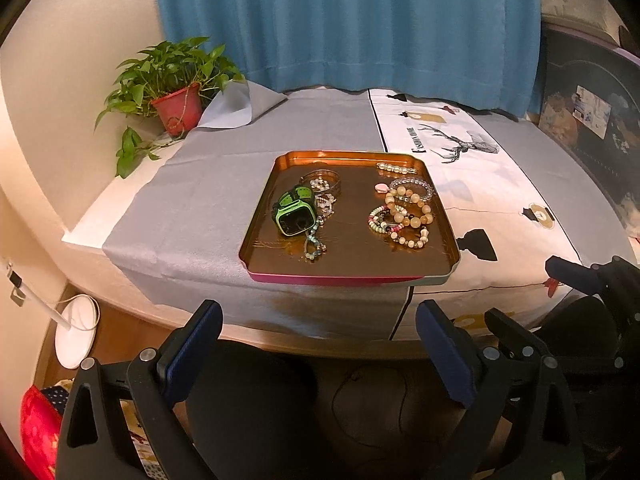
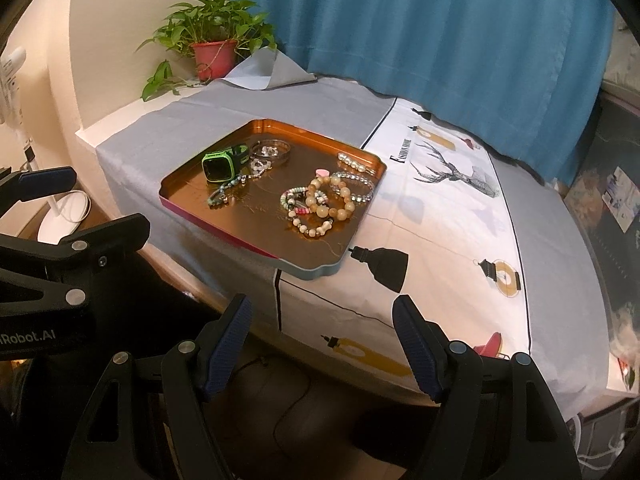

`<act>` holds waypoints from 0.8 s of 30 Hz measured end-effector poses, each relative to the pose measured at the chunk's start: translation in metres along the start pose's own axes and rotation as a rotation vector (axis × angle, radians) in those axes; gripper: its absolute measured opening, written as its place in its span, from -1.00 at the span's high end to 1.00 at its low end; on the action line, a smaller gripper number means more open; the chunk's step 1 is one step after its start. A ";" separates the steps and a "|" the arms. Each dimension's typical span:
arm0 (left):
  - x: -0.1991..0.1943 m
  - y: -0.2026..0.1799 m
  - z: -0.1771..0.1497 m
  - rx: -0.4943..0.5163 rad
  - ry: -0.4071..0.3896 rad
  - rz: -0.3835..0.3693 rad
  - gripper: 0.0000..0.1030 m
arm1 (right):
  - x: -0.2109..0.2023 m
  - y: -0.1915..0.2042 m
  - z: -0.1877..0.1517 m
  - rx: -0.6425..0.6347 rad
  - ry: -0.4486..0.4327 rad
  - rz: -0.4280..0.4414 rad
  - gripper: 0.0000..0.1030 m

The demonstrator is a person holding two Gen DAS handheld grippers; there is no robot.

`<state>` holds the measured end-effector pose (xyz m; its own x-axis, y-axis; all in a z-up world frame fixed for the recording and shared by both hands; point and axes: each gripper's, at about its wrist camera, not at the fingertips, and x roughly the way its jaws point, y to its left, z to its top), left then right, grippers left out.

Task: Organize jewelry
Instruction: 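Withdraw both open tools from the tray toward the table edge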

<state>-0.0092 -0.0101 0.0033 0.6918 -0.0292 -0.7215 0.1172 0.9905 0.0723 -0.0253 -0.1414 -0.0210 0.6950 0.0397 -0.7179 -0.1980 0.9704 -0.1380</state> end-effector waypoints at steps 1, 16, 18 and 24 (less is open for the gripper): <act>0.000 0.000 0.000 0.000 0.000 0.001 -0.89 | 0.000 0.000 0.000 -0.001 0.000 0.000 -0.43; -0.002 0.001 0.000 -0.002 -0.001 0.005 -0.99 | -0.001 0.002 0.000 0.000 0.000 0.000 -0.43; -0.002 0.001 0.000 -0.003 0.000 0.004 -0.99 | -0.001 0.002 0.000 0.000 0.001 0.000 -0.43; -0.002 0.002 -0.001 -0.002 -0.002 0.004 -0.99 | -0.001 0.002 0.000 0.000 0.001 -0.001 -0.43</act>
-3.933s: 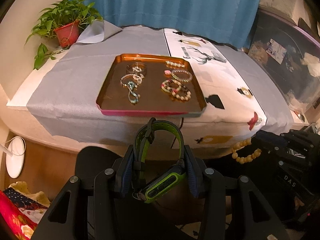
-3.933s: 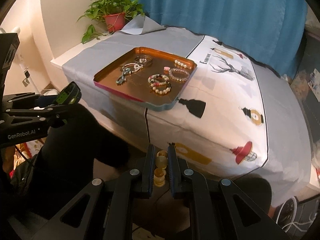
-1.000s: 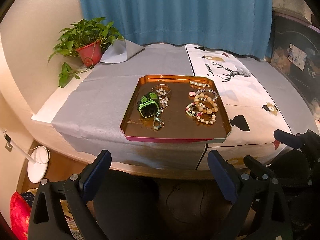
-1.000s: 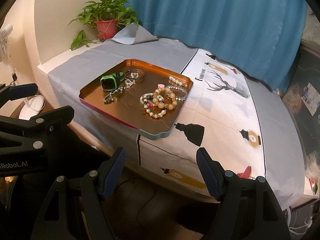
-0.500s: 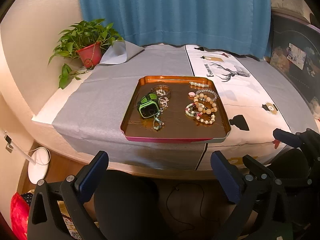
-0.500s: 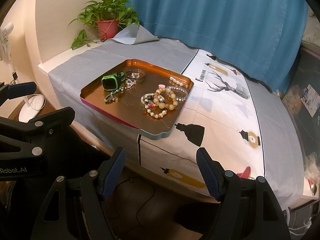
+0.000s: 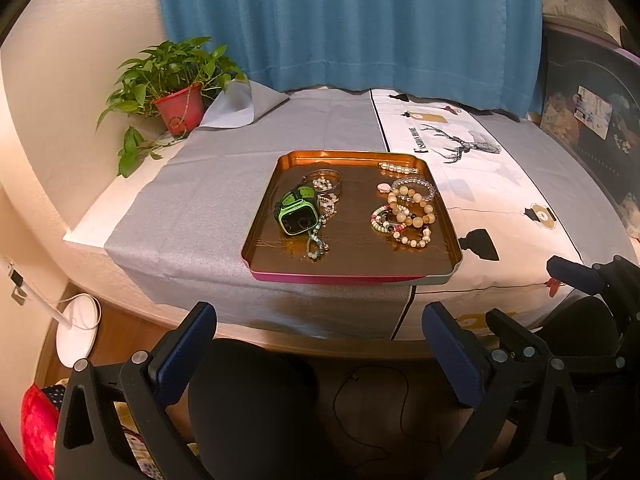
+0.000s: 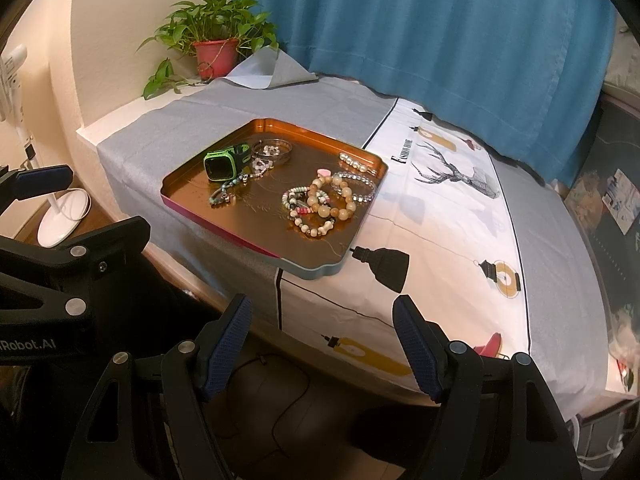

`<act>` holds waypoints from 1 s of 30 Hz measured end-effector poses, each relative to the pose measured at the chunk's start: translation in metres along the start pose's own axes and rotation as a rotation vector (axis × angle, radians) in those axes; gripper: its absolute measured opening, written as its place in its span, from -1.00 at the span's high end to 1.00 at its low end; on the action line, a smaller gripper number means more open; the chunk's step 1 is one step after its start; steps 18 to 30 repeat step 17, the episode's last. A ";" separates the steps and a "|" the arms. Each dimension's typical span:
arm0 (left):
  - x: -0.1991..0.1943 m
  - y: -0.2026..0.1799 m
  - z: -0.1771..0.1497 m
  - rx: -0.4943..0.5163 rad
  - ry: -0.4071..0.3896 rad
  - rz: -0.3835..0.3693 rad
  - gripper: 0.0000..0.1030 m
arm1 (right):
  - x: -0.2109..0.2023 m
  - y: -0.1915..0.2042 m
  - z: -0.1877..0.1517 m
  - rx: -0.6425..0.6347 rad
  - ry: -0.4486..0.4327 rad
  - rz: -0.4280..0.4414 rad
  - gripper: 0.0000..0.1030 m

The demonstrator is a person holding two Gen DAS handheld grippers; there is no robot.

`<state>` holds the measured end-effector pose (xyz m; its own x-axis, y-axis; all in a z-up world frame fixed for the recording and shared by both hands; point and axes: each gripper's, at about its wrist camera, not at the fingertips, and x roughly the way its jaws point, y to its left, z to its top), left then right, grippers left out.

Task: Organize jewelry
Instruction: 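Withdraw both open tools from the tray toward the table edge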

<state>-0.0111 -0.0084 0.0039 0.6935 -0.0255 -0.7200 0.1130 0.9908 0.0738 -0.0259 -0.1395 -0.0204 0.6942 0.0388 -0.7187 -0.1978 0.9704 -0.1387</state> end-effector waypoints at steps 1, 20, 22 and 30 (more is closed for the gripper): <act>0.000 0.000 0.000 0.000 0.000 0.001 -0.99 | 0.000 0.000 0.000 0.000 0.000 0.000 -0.43; 0.000 0.001 -0.001 0.000 -0.012 0.014 -0.99 | -0.002 0.001 -0.001 -0.001 0.002 0.000 -0.43; 0.000 0.001 -0.001 0.000 -0.012 0.014 -0.99 | -0.002 0.001 -0.001 -0.001 0.002 0.000 -0.43; 0.000 0.001 -0.001 0.000 -0.012 0.014 -0.99 | -0.002 0.001 -0.001 -0.001 0.002 0.000 -0.43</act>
